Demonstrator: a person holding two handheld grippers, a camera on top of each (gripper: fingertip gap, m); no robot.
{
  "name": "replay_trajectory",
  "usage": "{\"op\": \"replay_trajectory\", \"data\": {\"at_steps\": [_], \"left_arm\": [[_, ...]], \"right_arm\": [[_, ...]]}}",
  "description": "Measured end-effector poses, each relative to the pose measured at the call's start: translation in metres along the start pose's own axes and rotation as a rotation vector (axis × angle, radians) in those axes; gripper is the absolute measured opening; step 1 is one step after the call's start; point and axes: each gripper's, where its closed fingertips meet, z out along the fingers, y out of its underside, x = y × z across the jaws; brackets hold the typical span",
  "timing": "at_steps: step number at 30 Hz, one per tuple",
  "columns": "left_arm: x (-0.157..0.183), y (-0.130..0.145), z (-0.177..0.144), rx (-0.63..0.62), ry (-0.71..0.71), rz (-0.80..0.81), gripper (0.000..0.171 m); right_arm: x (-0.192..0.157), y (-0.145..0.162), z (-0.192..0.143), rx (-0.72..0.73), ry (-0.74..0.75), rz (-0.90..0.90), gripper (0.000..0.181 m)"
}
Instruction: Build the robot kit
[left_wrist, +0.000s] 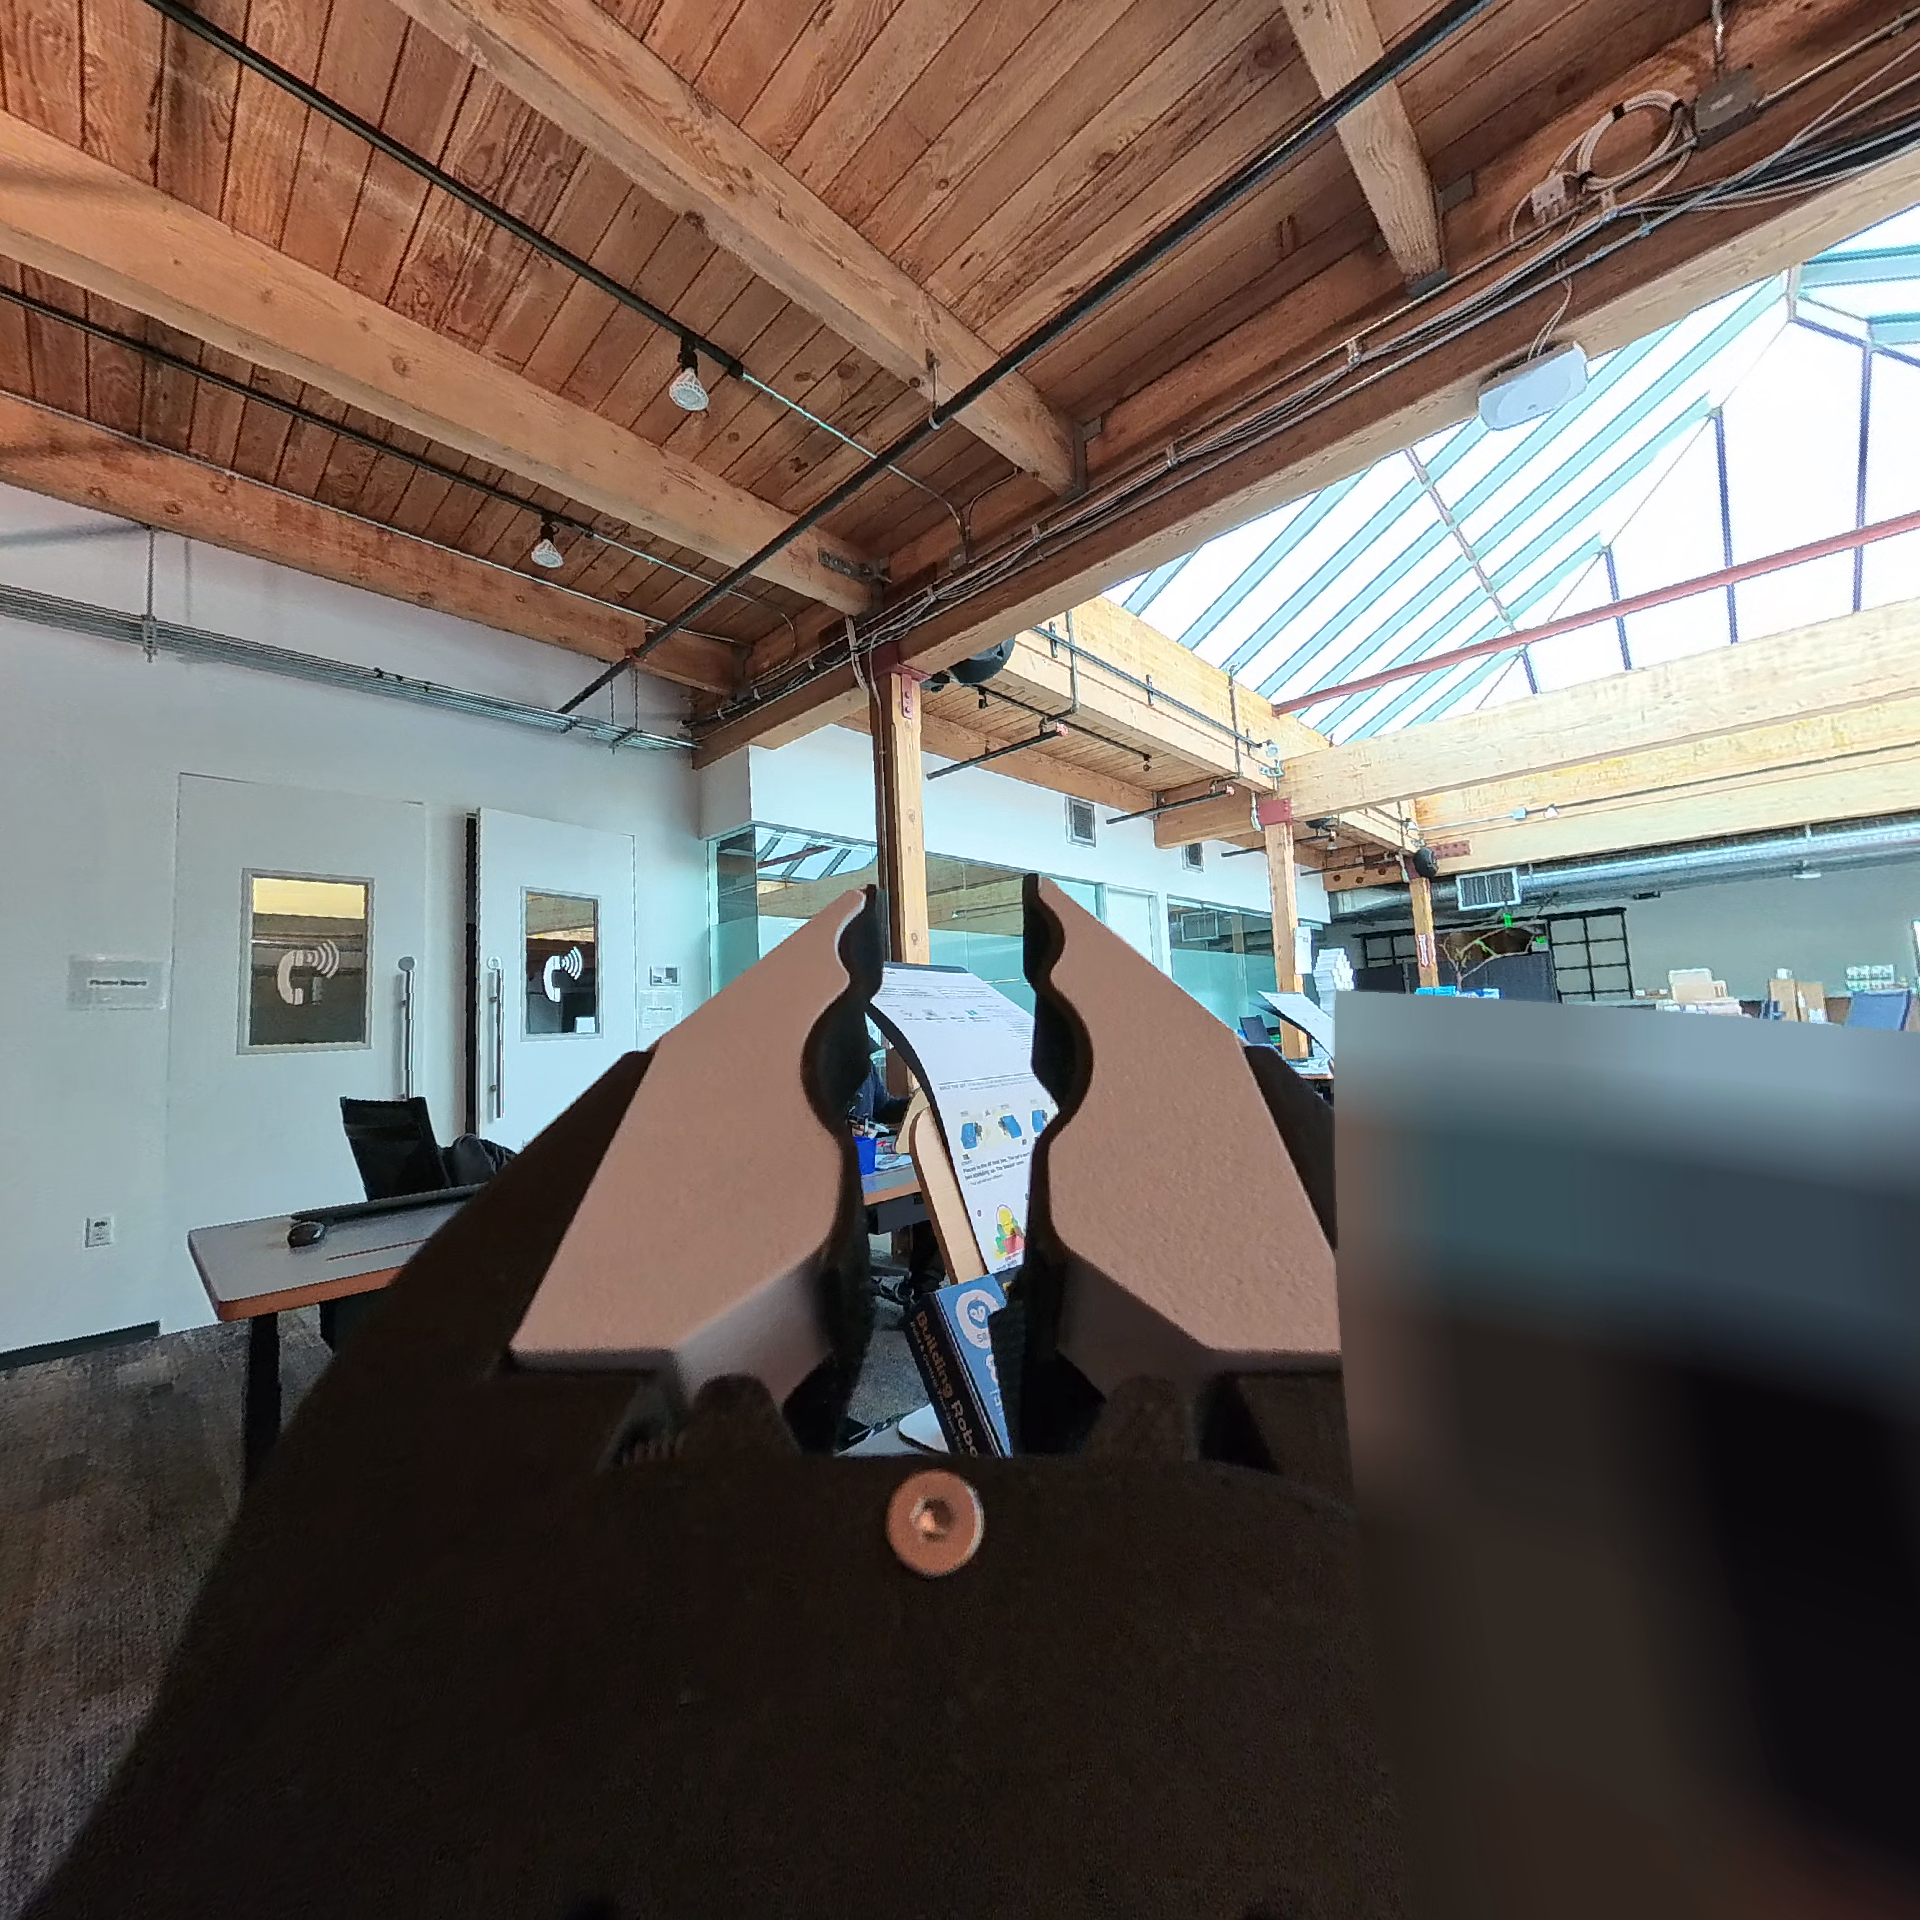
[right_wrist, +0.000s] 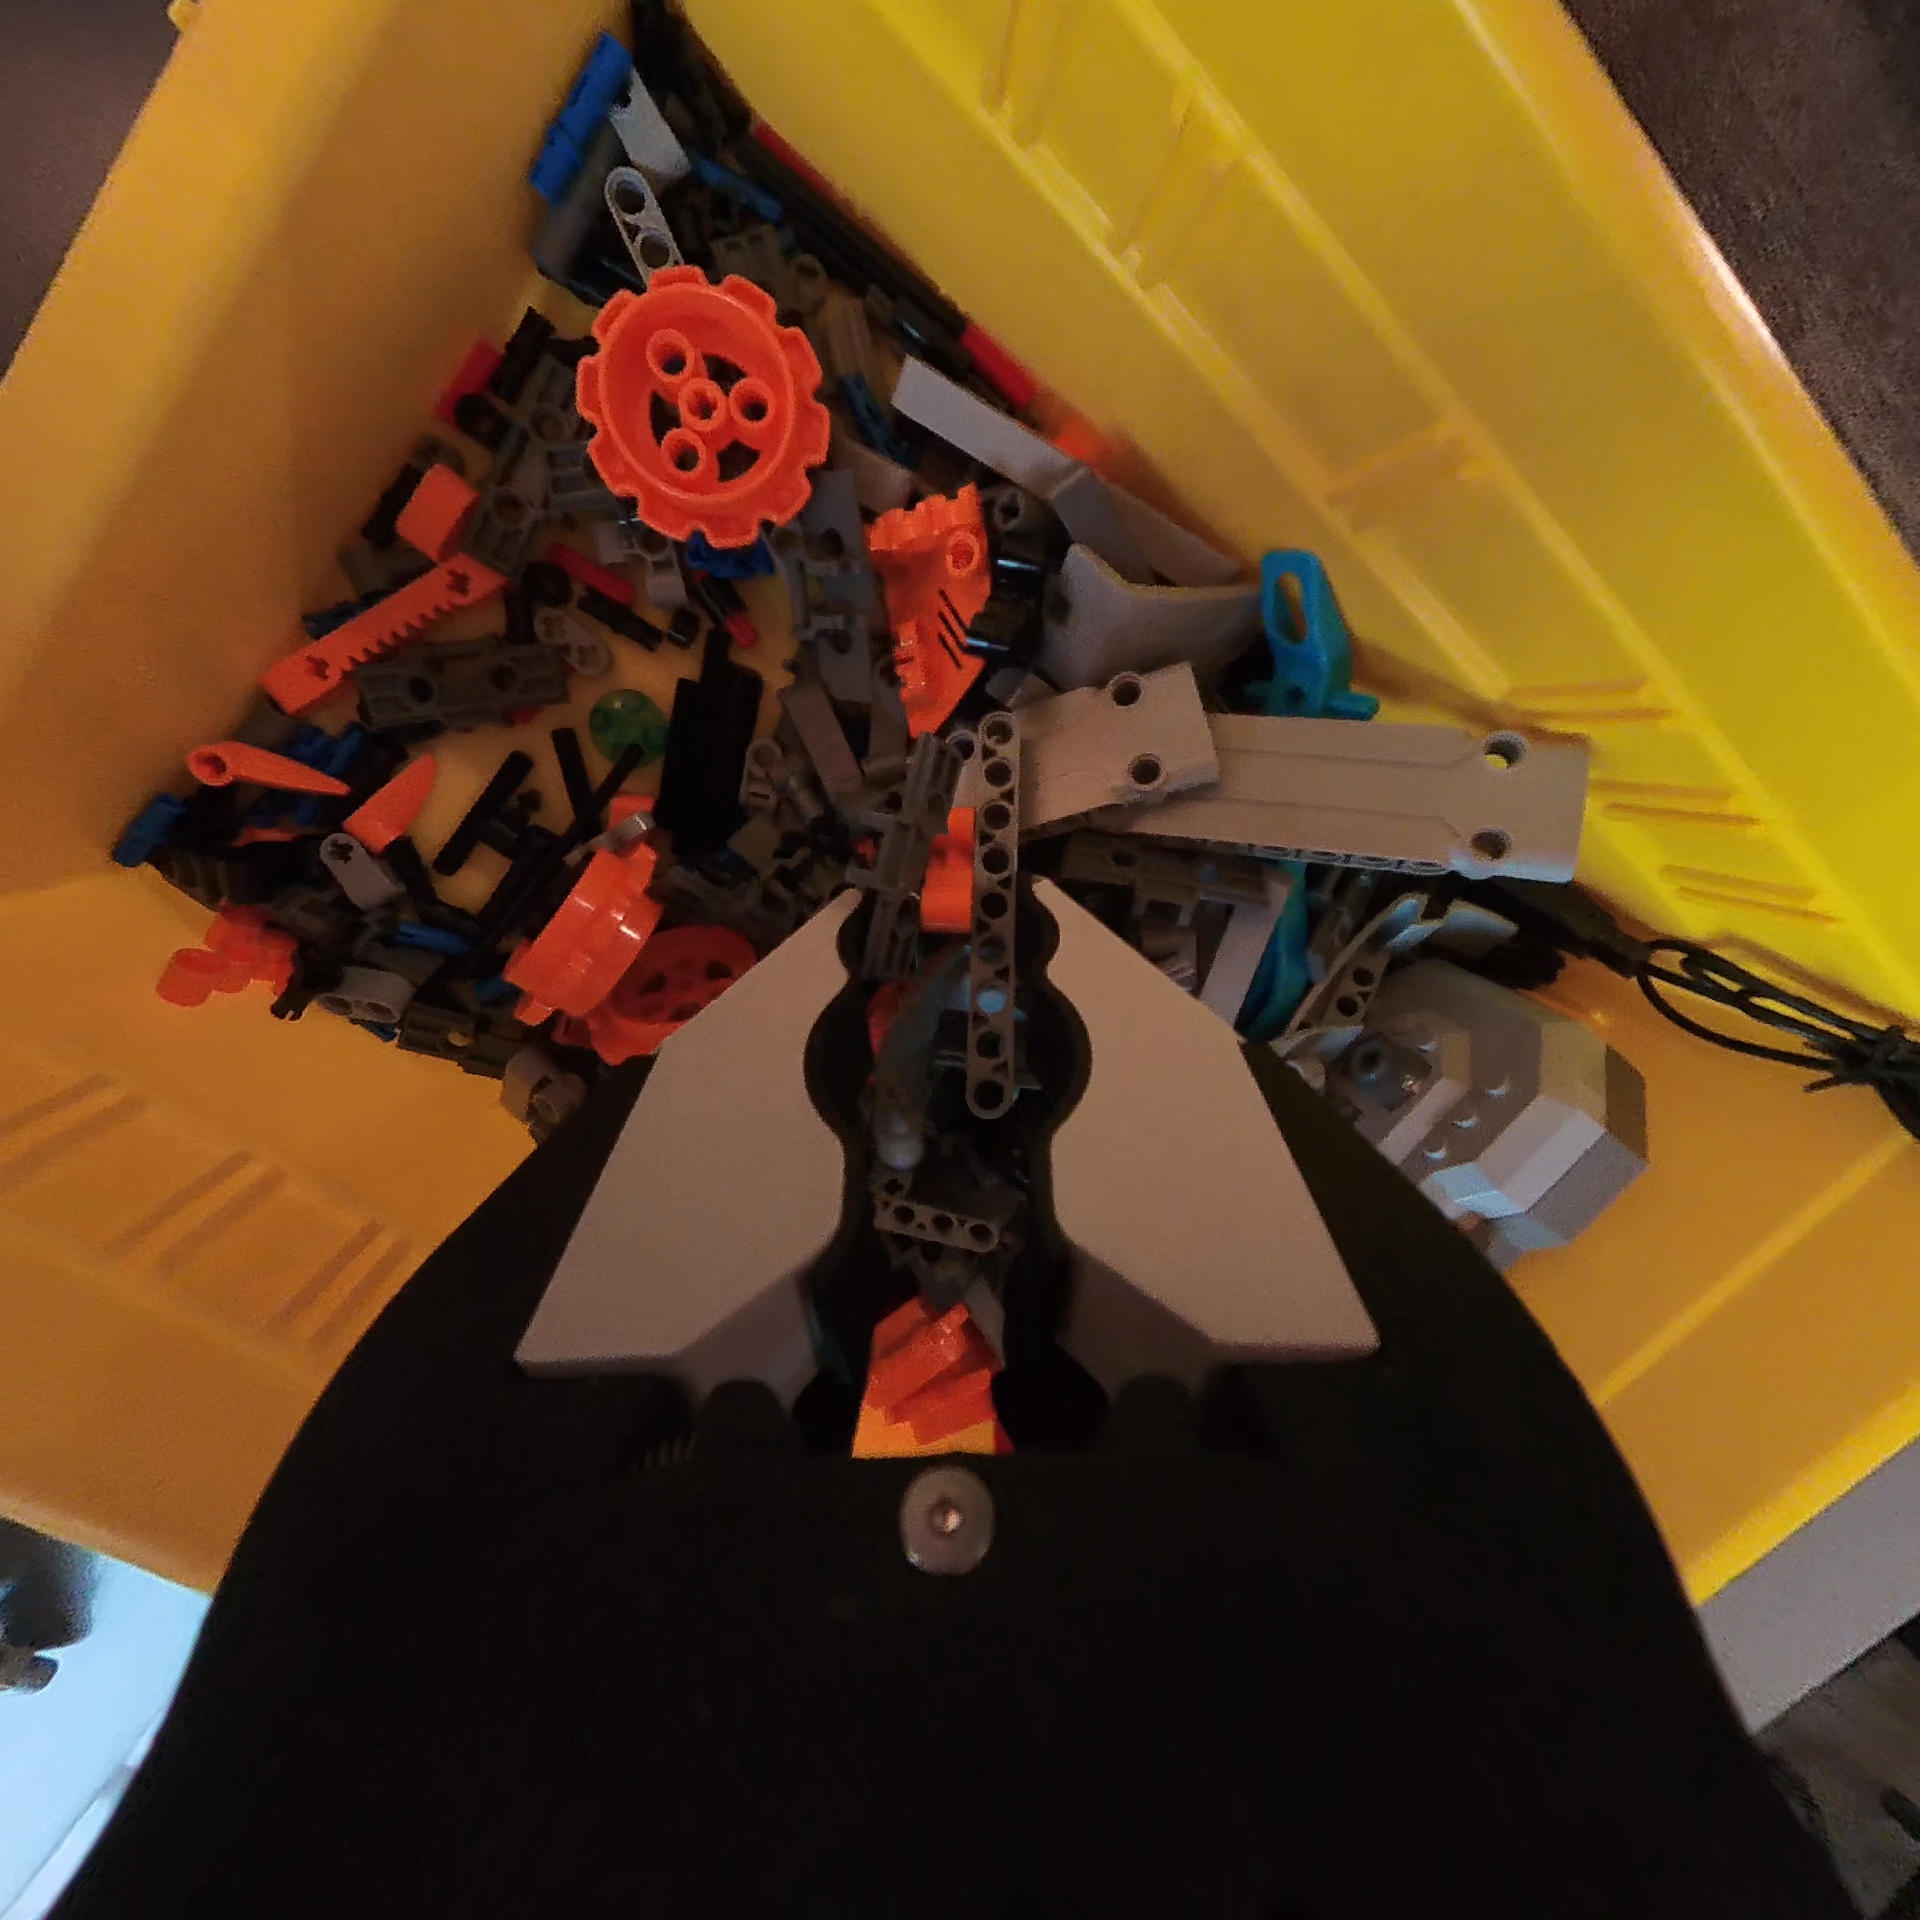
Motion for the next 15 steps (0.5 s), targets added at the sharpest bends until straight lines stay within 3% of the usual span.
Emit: {"op": "replay_trajectory", "data": {"at_steps": [15], "left_arm": [[-0.002,-0.004,-0.003,0.013,0.001,-0.008,0.023]], "right_arm": [[0.036,0.021,-0.013,-0.069,0.168,0.156,0.025]]}}
